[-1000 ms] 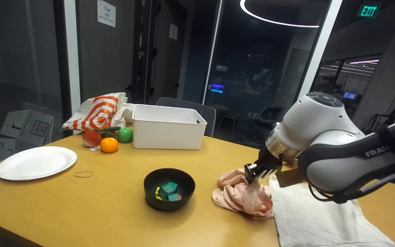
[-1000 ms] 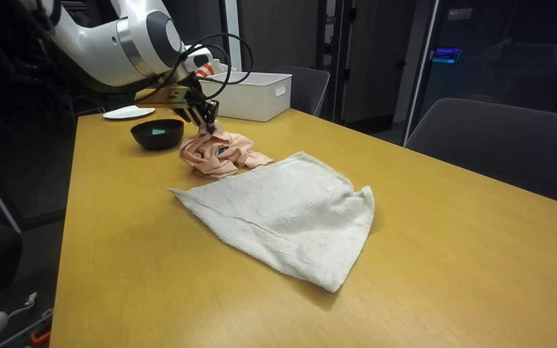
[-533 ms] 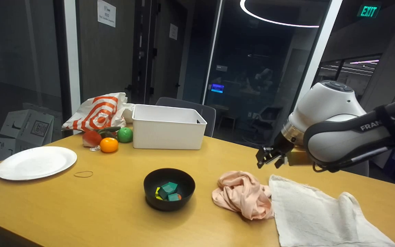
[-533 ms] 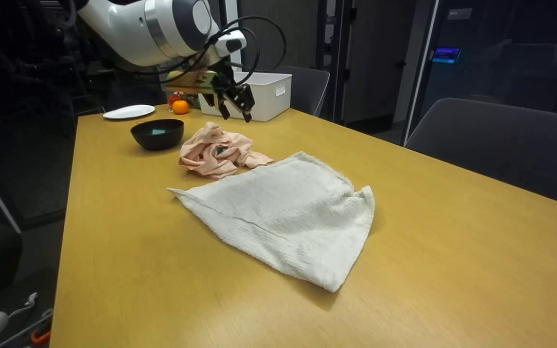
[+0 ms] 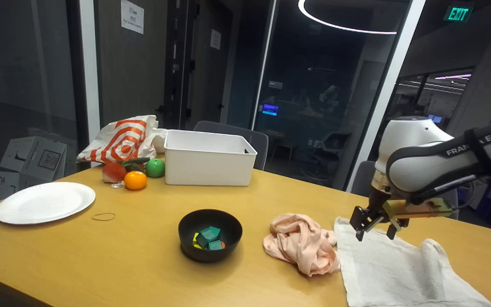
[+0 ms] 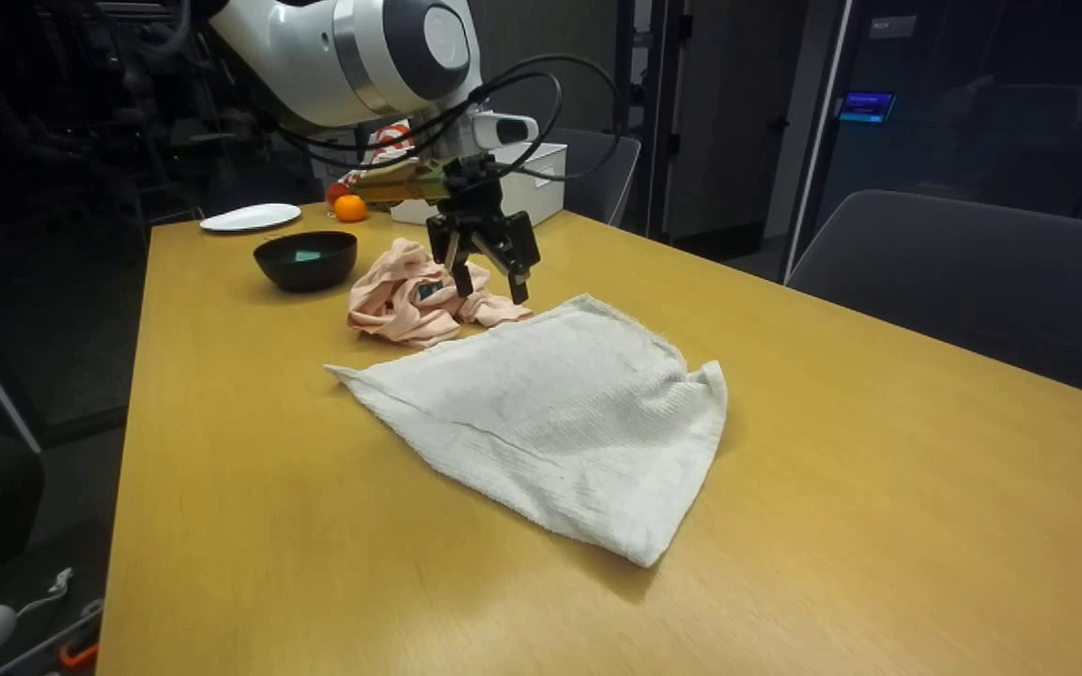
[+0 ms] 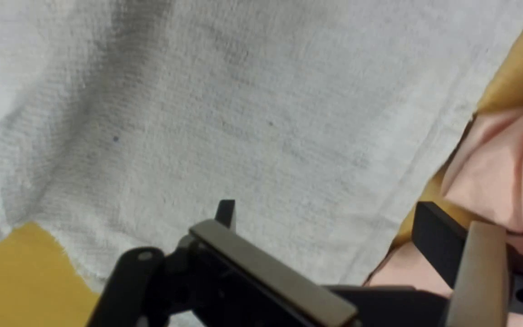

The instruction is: Remove the pink shirt from the white towel, move it to the left and slide the white towel to the right

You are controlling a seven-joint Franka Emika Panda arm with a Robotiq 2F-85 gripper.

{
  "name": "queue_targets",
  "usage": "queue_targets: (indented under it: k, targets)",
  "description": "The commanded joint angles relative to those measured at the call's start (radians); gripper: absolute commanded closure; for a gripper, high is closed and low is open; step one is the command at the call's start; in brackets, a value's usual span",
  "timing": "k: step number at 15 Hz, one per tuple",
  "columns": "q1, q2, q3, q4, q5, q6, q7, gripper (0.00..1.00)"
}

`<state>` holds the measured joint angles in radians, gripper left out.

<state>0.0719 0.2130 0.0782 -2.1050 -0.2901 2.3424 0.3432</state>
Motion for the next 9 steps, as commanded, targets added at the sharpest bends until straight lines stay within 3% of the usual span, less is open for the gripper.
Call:
queue_targets:
  k: [1,9]
  targets:
    - [0.023,0.063,0.008,0.042,0.104,-0.092,-0.1,0.0]
    - [0.004,0.201,-0.025,0.156,0.201,-0.248,-0.148,0.0]
